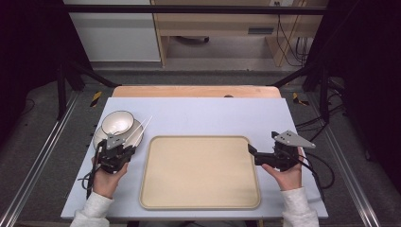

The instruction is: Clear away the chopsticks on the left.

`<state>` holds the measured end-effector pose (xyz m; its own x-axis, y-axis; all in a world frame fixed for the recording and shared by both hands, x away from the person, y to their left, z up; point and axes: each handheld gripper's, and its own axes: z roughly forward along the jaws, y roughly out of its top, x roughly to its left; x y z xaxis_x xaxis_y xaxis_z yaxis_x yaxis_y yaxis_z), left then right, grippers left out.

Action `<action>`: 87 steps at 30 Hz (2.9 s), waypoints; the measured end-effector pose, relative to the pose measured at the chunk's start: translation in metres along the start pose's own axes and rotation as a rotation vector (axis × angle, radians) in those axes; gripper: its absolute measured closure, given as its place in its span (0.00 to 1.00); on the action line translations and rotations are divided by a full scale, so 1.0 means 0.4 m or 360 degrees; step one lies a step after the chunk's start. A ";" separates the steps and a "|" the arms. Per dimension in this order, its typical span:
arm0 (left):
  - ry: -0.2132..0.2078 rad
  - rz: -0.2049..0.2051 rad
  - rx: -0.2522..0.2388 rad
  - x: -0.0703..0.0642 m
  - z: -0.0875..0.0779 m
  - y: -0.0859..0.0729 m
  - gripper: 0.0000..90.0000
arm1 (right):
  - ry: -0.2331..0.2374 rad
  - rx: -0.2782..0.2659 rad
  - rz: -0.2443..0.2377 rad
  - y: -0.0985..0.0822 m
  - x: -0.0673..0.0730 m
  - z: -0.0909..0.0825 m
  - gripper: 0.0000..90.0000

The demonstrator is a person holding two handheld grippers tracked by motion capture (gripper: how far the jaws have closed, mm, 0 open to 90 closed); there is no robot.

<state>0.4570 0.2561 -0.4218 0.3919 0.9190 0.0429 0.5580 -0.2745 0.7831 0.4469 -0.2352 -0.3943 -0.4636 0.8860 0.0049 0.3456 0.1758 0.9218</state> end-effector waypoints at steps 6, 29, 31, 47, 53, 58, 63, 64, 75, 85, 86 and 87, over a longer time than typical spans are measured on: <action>0.0011 -0.0037 -0.0045 -0.042 -0.020 -0.003 0.94 | 0.0000 -0.0014 0.0014 0.002 -0.002 -0.007 0.03; 0.0105 -0.0210 -0.0136 -0.148 -0.053 0.003 0.94 | 0.0011 -0.0018 0.0022 0.003 -0.001 -0.013 0.03; 0.0133 -0.0239 -0.0135 -0.164 -0.048 -0.005 0.94 | 0.0015 -0.0018 0.0022 0.003 -0.001 -0.014 0.03; 0.0110 -0.0399 -0.0146 -0.220 0.003 -0.091 0.94 | 0.0027 0.0019 0.0008 -0.003 0.007 0.002 0.03; 0.0127 -0.0443 -0.0109 -0.229 0.023 -0.116 0.94 | 0.0025 0.0024 0.0009 -0.005 0.009 0.005 0.03; 0.0154 -0.0441 -0.0081 -0.233 0.029 -0.122 0.94 | 0.0027 0.0036 0.0003 -0.006 0.011 0.008 0.03; 0.0166 -0.0441 -0.0034 -0.234 0.041 -0.130 0.94 | 0.0028 0.0038 0.0001 -0.007 0.012 0.010 0.03; 0.0172 -0.0438 -0.0023 -0.235 0.043 -0.131 0.94 | 0.0029 0.0038 0.0001 -0.007 0.012 0.010 0.03; 0.0198 -0.0440 0.0056 -0.235 0.052 -0.130 0.93 | 0.0028 0.0048 -0.0002 -0.008 0.013 0.013 0.03; 0.0189 -0.0426 0.0015 -0.230 0.045 -0.123 0.90 | 0.0028 0.0048 -0.0008 -0.008 0.012 0.012 0.03; 0.0189 -0.0426 0.0015 -0.230 0.045 -0.123 0.89 | 0.0028 0.0048 -0.0008 -0.008 0.012 0.012 0.03; 0.0179 -0.0421 0.0005 -0.227 0.040 -0.120 0.89 | 0.0028 0.0044 0.0000 -0.008 0.013 0.012 0.03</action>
<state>0.4066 0.1814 -0.4731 0.1487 0.9844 -0.0940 0.6326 -0.0217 0.7742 0.4474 -0.2292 -0.3990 -0.4781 0.8782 0.0118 0.3678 0.1880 0.9107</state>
